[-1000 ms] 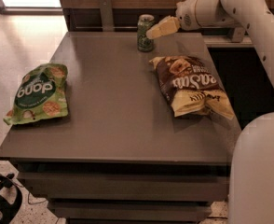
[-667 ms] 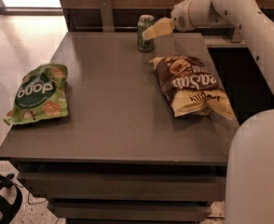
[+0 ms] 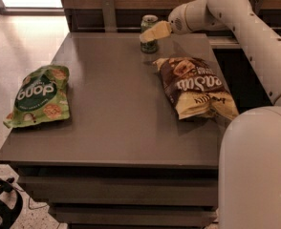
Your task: Move green can near green rice chip bag
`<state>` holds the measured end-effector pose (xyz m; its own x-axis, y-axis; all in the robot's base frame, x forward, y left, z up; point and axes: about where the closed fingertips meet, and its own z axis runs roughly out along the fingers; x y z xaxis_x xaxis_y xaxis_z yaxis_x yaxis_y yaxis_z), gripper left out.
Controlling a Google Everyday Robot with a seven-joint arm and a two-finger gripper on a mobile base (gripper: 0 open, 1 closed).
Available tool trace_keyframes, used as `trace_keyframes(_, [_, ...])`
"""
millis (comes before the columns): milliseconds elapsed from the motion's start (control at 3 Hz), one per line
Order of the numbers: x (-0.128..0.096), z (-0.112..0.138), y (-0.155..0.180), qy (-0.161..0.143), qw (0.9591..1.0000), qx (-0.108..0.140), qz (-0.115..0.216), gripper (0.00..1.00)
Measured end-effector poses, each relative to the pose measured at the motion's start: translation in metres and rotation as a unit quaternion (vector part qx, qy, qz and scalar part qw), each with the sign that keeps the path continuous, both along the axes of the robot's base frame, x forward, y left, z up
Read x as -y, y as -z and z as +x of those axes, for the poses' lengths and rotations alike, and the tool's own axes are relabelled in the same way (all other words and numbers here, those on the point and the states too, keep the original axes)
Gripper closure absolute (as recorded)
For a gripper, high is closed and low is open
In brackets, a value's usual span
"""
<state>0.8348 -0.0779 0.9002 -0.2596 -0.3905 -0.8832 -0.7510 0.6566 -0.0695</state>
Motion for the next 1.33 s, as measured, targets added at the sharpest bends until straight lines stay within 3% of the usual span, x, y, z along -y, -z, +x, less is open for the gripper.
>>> trace_keyframes(1000, [-0.021,0.014,0.010,-0.015,0.9994,-0.014,0.028,0.00])
trace_keyframes(1333, [-0.024,0.014,0.013,-0.017,0.9994,-0.016,0.027,0.18])
